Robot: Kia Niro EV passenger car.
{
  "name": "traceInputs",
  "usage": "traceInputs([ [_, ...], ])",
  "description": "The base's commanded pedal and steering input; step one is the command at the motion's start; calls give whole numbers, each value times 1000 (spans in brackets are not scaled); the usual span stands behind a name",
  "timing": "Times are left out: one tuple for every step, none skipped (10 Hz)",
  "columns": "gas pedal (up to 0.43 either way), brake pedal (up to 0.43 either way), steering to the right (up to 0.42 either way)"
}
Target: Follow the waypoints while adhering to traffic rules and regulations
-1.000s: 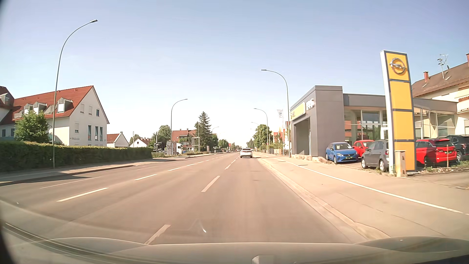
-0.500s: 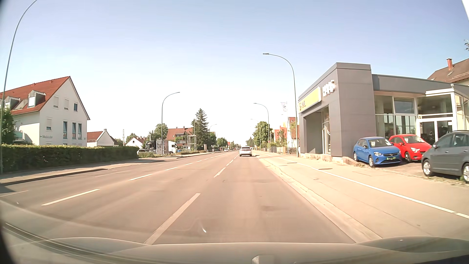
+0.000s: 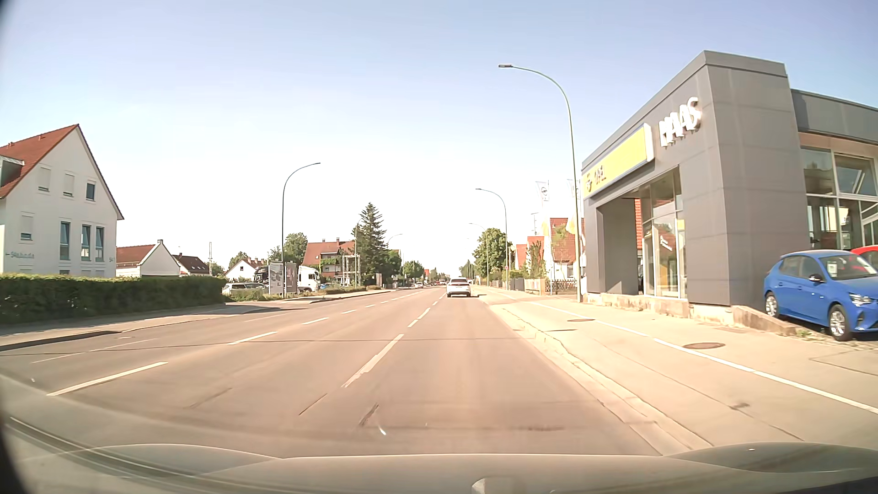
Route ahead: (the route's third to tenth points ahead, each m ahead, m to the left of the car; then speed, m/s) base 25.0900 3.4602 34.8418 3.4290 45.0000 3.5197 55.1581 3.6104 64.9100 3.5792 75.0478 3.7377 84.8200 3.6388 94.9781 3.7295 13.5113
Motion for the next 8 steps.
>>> traceInputs([
  [138,0,-3],
  [130,0,-6],
  [130,0,-7],
  [118,0,-7],
  [118,0,-7],
  [118,0,-7],
  [118,0,-5],
  [110,0,-4],
])
